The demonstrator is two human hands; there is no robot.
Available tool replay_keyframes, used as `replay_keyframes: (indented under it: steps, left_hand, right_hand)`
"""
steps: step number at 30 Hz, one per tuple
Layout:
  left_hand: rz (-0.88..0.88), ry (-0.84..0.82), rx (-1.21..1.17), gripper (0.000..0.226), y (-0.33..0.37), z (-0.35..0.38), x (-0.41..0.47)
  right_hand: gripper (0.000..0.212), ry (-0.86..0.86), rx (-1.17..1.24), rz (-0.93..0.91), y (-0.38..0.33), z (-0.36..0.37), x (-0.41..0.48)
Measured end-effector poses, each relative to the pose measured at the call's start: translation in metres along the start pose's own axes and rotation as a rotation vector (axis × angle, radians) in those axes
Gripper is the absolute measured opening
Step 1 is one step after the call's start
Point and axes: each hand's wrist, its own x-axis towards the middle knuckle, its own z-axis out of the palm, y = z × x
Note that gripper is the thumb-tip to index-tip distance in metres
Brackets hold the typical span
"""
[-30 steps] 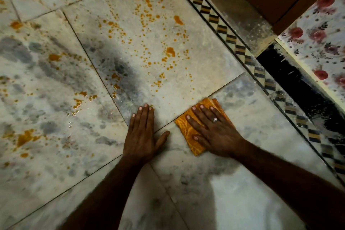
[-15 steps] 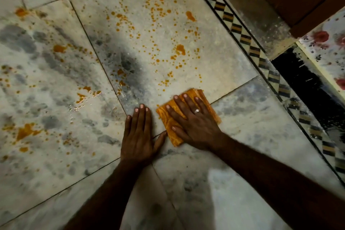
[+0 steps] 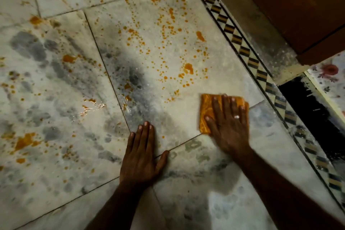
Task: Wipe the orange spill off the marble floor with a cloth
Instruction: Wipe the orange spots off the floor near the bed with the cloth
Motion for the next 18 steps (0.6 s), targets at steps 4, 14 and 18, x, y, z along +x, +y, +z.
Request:
replay_keyframes:
  steps: [4,14,18]
  left_hand:
    - [-0.006,0.017,-0.012,0.085,0.000,0.001,0.000]
    - [-0.027,-0.014,-0.019,0.080,-0.001,0.002,0.002]
    - [-0.026,-0.018,-0.023,0.080,-0.002,0.000,0.002]
  right_hand:
    - [0.071,-0.017,0.009,-0.156,-0.042,0.008,-0.053]
    - [0.067,0.018,0.000,-0.465,-0.103,-0.003,0.076]
    - [0.069,0.027,0.001,-0.300,-0.073,-0.008,0.113]
